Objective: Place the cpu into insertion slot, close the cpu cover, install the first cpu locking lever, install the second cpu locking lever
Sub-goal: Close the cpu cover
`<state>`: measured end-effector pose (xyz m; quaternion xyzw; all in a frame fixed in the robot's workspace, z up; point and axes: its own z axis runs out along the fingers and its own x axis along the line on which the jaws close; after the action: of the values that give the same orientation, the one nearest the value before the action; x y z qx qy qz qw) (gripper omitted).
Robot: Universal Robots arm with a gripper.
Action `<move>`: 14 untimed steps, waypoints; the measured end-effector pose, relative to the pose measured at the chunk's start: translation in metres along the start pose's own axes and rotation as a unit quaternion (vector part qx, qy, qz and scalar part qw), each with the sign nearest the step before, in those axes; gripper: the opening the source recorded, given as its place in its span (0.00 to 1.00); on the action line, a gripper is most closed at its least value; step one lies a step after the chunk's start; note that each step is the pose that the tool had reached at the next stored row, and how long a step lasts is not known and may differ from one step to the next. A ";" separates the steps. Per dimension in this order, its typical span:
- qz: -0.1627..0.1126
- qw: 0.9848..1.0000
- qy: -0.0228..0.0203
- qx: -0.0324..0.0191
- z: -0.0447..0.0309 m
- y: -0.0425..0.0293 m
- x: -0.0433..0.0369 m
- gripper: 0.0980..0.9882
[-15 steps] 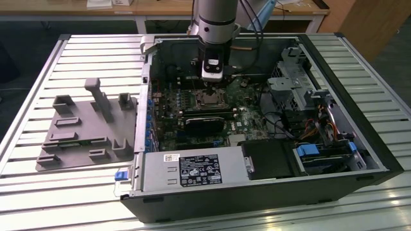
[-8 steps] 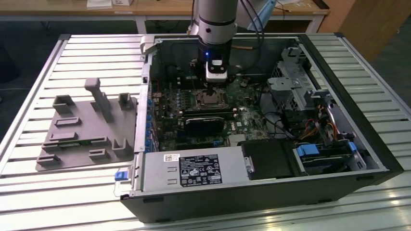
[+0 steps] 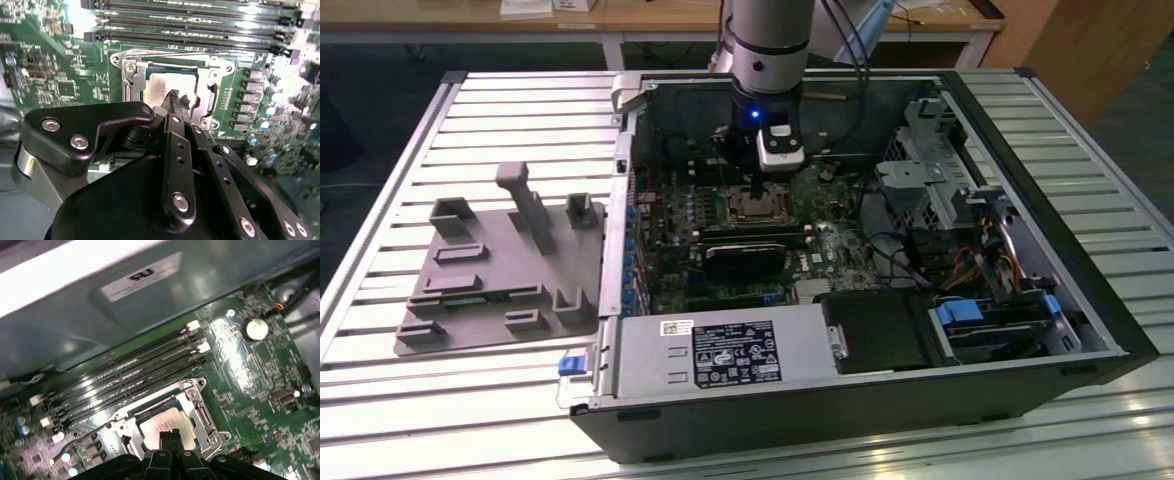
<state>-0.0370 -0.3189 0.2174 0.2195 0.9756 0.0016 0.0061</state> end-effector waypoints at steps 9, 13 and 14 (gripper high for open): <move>-0.082 0.997 0.000 -0.001 0.0014 0.0000 0.0000 0.00; -0.118 0.993 0.001 -0.001 0.0021 0.0000 0.0000 0.00; -0.127 0.992 0.001 -0.001 0.0022 0.0000 0.0000 0.00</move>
<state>-0.0370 -0.3189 0.2152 0.0936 0.9956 0.0023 0.0058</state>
